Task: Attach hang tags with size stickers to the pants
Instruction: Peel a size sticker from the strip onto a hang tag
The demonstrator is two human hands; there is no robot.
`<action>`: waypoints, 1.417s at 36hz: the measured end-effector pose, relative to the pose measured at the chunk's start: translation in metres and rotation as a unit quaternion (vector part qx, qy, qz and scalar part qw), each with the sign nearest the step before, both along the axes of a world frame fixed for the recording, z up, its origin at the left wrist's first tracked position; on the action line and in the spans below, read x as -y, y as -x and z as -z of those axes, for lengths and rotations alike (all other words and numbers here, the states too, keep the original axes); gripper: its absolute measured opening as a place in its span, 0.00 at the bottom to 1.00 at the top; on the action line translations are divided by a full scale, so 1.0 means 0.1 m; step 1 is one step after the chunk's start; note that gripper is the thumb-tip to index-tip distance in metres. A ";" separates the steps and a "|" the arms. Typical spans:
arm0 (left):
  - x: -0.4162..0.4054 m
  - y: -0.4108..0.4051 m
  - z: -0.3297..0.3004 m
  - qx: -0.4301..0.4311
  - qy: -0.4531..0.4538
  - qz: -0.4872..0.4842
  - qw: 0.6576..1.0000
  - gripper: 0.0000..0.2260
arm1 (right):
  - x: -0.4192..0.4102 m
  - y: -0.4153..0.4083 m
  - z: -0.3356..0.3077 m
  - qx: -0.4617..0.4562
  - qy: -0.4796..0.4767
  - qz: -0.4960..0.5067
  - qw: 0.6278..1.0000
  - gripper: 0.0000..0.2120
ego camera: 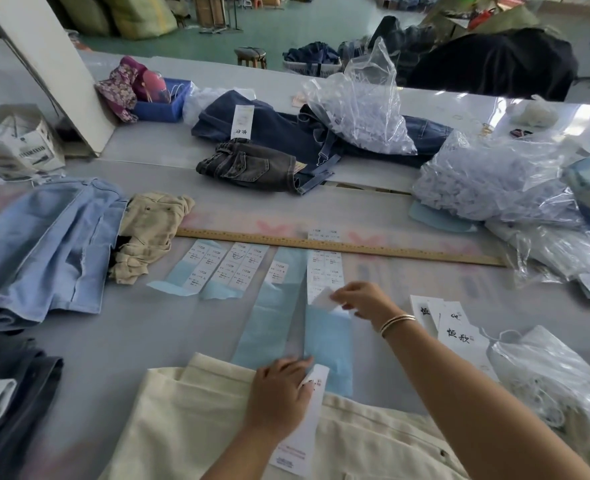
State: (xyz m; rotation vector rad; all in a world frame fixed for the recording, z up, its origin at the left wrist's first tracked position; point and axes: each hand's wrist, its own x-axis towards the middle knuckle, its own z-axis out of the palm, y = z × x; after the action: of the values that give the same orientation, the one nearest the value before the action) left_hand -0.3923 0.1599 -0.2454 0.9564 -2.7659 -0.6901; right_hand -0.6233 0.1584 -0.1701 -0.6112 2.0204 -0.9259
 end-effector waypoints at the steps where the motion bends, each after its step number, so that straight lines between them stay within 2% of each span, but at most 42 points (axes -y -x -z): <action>1: 0.01 0.01 0.03 0.015 -0.014 -0.006 1.000 0.19 | 0.00 0.04 -0.06 0.019 0.034 0.036 0.999 0.07; 4: 0.05 0.04 0.02 0.008 -0.097 -0.072 0.993 0.19 | -0.08 0.09 -0.27 0.091 0.136 0.127 0.978 0.03; 6: 0.09 0.05 -0.15 -0.026 -0.239 -0.156 0.958 0.16 | -0.18 0.04 -0.38 0.126 0.182 0.162 0.962 0.05; 8: 0.16 0.04 -0.31 -0.107 -0.425 -0.220 0.872 0.15 | -0.32 -0.11 -0.45 0.147 0.220 0.174 0.949 0.05; 10: 0.19 -0.01 -0.40 -0.193 -0.534 -0.272 0.777 0.10 | -0.48 -0.34 -0.44 0.145 0.250 0.168 0.942 0.04; 12: 0.18 -0.06 -0.44 -0.248 -0.623 -0.296 0.681 0.08 | -0.65 -0.62 -0.37 0.064 0.251 0.141 0.956 0.05; 13: 0.15 -0.08 -0.48 -0.263 -0.668 -0.293 0.631 0.10 | -0.73 -0.76 -0.33 -0.006 0.239 0.116 0.964 0.06; 15: 0.07 -0.13 -0.56 -0.286 -0.728 -0.280 0.556 0.13 | -0.90 -1.04 -0.26 -0.150 0.237 0.041 0.959 0.07; 18: -0.08 -0.18 -0.64 -0.301 -0.762 -0.282 0.499 0.13 | -1.14 -1.40 -0.19 -0.285 0.271 -0.046 0.918 0.09; 22: -0.25 -0.24 -0.76 -0.299 -0.808 -0.249 0.443 0.19 | -1.37 -1.63 -0.16 -0.383 0.271 -0.117 0.875 0.10; 23: -0.27 -0.26 -0.77 -0.294 -0.815 -0.246 0.435 0.21 | -1.41 -1.66 -0.16 -0.406 0.265 -0.136 0.864 0.11; 25: -0.31 -0.30 -0.80 -0.284 -0.815 -0.247 0.441 0.24 | -1.48 -1.69 -0.14 -0.427 0.262 -0.160 0.851 0.14; 30: -0.39 -0.38 -0.85 -0.279 -0.812 -0.239 0.453 0.24 | -1.58 -1.72 -0.06 -0.436 0.257 -0.155 0.848 0.10; 33: -0.43 -0.41 -0.89 -0.279 -0.810 -0.239 0.458 0.24 | -1.62 -1.71 -0.04 -0.455 0.240 -0.201 0.833 0.16; 36: -0.48 -0.43 -0.91 -0.261 -0.799 -0.238 0.486 0.23 | -1.65 -1.71 -0.07 -0.486 0.208 -0.244 0.813 0.17; 40: -0.57 -0.46 -0.84 -0.228 -0.766 -0.250 0.547 0.12 | -1.75 -1.71 -0.13 -0.486 0.176 -0.281 0.809 0.18; 42: -0.63 -0.44 -0.77 -0.210 -0.758 -0.264 0.558 0.13 | -1.81 -1.72 -0.19 -0.498 0.141 -0.300 0.801 0.19; 47: -0.80 -0.30 -0.67 -0.188 -0.785 -0.276 0.521 0.14 | -2.02 -1.67 -0.18 -0.527 0.047 -0.333 0.780 0.25; 50: -0.86 -0.23 -0.66 -0.190 -0.808 -0.261 0.493 0.23 | -2.27 -1.59 -0.01 -0.576 -0.033 -0.341 0.743 0.32; 51: -0.87 -0.21 -0.66 -0.188 -0.811 -0.263 0.488 0.24 | -2.37 -1.58 0.06 -0.598 -0.040 -0.346 0.722 0.31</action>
State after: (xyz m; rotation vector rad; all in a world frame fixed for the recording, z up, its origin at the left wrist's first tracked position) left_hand -0.3708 0.2470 -0.1797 1.2736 -0.5181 -2.8060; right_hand -0.4650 0.3956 -0.1763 -2.1257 2.4405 0.1706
